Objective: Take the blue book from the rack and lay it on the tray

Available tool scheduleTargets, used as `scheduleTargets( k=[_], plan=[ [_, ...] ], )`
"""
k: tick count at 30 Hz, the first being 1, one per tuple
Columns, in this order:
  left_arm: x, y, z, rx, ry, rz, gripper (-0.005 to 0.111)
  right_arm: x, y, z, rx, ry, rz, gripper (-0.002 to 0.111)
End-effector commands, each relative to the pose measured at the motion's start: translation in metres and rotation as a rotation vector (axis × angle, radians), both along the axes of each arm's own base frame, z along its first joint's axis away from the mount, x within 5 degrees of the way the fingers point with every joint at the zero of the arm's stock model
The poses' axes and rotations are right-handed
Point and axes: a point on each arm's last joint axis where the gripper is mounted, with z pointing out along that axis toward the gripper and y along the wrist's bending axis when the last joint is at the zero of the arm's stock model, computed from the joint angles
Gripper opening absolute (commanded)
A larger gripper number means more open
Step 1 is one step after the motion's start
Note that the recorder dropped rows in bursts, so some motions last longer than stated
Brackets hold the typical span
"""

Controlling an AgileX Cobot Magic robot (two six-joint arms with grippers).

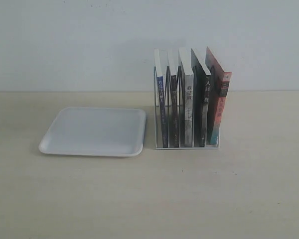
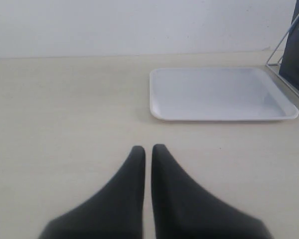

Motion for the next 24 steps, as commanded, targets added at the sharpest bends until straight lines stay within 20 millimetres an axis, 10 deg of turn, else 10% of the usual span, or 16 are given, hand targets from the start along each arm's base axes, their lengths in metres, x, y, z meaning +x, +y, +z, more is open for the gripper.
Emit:
scheduleTargets(
  k=[1,13,24],
  plan=[
    [0.0,0.0,0.0,0.003,-0.016,0.003,0.004,0.001,0.0,0.011,0.007,-0.119,-0.004,0.0],
    [0.0,0.0,0.0,0.003,-0.016,0.003,0.004,-0.007,-0.002,0.056,0.099,-0.619,-0.014,0.0],
    [0.0,0.0,0.0,0.003,-0.016,0.003,0.004,-0.013,-0.003,0.077,0.106,-0.663,-0.013,0.0]
  ],
)
